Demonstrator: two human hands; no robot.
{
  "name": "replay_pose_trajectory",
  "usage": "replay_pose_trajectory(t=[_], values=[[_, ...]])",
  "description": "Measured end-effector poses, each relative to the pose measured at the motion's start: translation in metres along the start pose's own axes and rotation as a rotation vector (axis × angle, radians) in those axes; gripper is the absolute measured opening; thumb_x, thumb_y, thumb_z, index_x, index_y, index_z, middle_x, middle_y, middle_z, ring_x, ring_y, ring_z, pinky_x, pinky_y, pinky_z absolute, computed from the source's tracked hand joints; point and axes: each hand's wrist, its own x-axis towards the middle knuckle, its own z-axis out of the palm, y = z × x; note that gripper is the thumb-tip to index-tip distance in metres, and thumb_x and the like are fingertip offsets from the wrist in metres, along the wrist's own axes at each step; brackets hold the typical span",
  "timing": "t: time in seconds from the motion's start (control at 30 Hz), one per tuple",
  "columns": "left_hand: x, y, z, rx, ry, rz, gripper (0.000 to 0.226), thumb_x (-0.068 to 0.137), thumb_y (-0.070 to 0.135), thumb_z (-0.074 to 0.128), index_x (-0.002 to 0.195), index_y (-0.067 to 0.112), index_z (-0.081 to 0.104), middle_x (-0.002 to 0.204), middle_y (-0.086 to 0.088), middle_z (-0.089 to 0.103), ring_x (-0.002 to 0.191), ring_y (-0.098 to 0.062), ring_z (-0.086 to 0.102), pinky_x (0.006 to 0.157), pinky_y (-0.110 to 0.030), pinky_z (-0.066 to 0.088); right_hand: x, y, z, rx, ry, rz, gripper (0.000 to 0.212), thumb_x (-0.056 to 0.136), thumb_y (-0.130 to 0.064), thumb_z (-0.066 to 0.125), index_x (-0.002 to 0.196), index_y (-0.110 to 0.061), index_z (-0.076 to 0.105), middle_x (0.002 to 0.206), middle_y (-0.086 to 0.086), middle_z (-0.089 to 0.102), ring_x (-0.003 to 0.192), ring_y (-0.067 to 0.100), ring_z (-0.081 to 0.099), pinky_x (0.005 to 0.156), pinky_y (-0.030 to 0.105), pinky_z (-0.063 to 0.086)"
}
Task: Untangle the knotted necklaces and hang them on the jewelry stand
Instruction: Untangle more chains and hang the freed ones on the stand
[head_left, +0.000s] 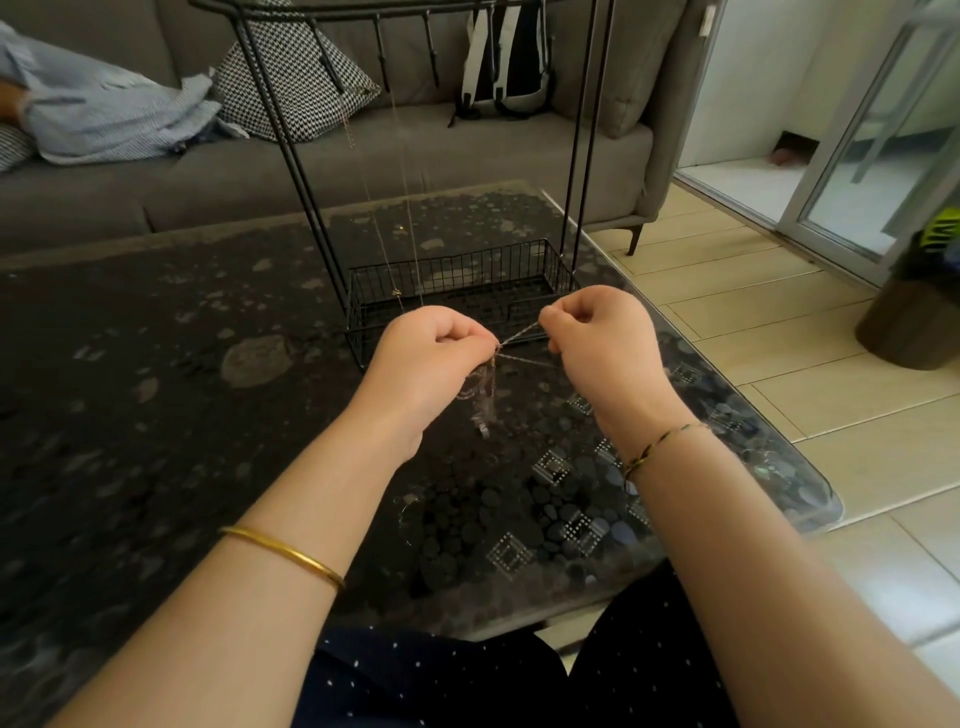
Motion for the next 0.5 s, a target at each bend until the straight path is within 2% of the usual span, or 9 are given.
replay_pose_trajectory(t=[0.07,0.17,0.27,0.37,0.43,0.5], values=[[-0.0005,0.0000,-0.0001,0.010,0.002,-0.007,0.009,0.091,0.019,0.061,0.087,0.022,0.069,0.091,0.006,0.066,0.084,-0.003,0.057,0.066,-0.020,0.041,-0.0004,0.0003,0.0004,-0.003,-0.031,-0.001,0.022,0.093,-0.016,0.051,0.083,0.000,0.063,0.066,0.007,0.056,0.051,0.015,0.045,0.053,0.029,0.043],[-0.0008,-0.0003,0.0007,0.023,0.013,-0.006,0.010,0.093,0.021,0.057,0.090,0.021,0.067,0.085,0.007,0.062,0.075,-0.002,0.053,0.064,-0.020,0.040,-0.0010,0.0003,0.0013,0.060,-0.072,0.001,0.012,0.091,-0.011,0.051,0.082,-0.012,0.059,0.068,-0.002,0.054,0.053,0.010,0.045,0.048,0.022,0.038],[-0.0005,0.0001,0.0016,-0.013,0.016,-0.017,0.011,0.094,0.022,0.055,0.092,0.020,0.066,0.077,0.009,0.056,0.070,-0.004,0.050,0.068,-0.023,0.043,-0.0023,-0.0008,0.0009,0.087,-0.128,-0.002,0.019,0.088,-0.003,0.050,0.079,-0.019,0.055,0.069,-0.004,0.050,0.056,0.011,0.045,0.050,0.022,0.039],[-0.0002,0.0005,0.0025,-0.063,0.019,-0.028,0.014,0.095,0.020,0.054,0.092,0.014,0.067,0.067,0.010,0.051,0.062,-0.004,0.046,0.070,-0.026,0.043,-0.0077,-0.0049,-0.0002,0.038,-0.223,-0.025,0.022,0.085,-0.002,0.050,0.075,-0.017,0.063,0.062,-0.002,0.052,0.050,0.008,0.043,0.046,0.016,0.038],[-0.0003,0.0007,0.0026,-0.082,0.006,-0.036,0.016,0.095,0.021,0.054,0.093,0.012,0.067,0.063,0.010,0.049,0.058,-0.004,0.045,0.072,-0.027,0.046,-0.0093,-0.0071,0.0004,0.036,-0.250,-0.033,0.016,0.084,-0.007,0.055,0.078,-0.013,0.069,0.071,0.004,0.063,0.057,0.008,0.051,0.053,0.017,0.043],[0.0001,0.0003,0.0021,-0.099,-0.009,-0.041,0.018,0.095,0.022,0.054,0.094,0.010,0.068,0.061,0.010,0.051,0.056,-0.005,0.046,0.076,-0.029,0.050,-0.0096,-0.0079,0.0020,0.031,-0.261,-0.027,0.012,0.082,-0.012,0.059,0.083,-0.008,0.071,0.085,0.011,0.070,0.071,0.015,0.060,0.064,0.025,0.050]])
